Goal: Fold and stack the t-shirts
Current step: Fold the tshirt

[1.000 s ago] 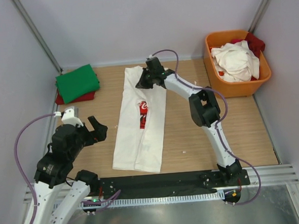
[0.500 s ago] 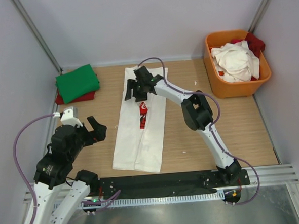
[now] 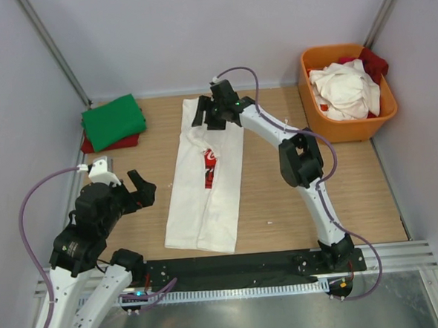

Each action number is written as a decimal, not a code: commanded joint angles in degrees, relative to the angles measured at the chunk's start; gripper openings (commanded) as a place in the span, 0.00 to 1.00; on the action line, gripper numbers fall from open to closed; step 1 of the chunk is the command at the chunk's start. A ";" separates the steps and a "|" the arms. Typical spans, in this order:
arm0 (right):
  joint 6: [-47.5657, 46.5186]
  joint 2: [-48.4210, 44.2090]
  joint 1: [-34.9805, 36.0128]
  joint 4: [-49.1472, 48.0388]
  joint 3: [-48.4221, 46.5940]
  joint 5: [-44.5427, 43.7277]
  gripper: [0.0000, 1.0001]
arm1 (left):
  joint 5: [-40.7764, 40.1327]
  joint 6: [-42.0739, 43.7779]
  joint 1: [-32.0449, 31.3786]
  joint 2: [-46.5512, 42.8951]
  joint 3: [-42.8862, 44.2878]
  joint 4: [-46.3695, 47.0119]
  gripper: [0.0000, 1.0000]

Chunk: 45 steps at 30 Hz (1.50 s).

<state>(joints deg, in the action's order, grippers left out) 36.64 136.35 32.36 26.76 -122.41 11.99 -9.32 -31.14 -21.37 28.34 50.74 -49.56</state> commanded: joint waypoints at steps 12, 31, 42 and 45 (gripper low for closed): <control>1.68 7.34 0.42 -1.71 -7.85 -3.20 0.66 | -0.96 -0.42 0.10 -0.30 -0.20 2.10 1.00; -6.49 2.07 14.47 4.60 2.97 -11.63 0.67 | -0.79 -0.42 0.80 -0.30 -0.20 2.10 1.00; -16.33 -13.19 19.23 1.74 16.18 -24.46 0.75 | -2.10 -0.42 0.97 -0.12 -0.20 1.92 1.00; -23.35 -22.87 23.79 -1.36 24.81 -44.90 0.82 | -2.81 -0.33 0.89 0.49 -0.12 2.01 1.00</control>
<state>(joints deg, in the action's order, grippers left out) 21.08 125.49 53.63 31.22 -102.50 -16.38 -10.46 -31.11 -20.82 28.36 50.74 -49.56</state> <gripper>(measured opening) 0.783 0.996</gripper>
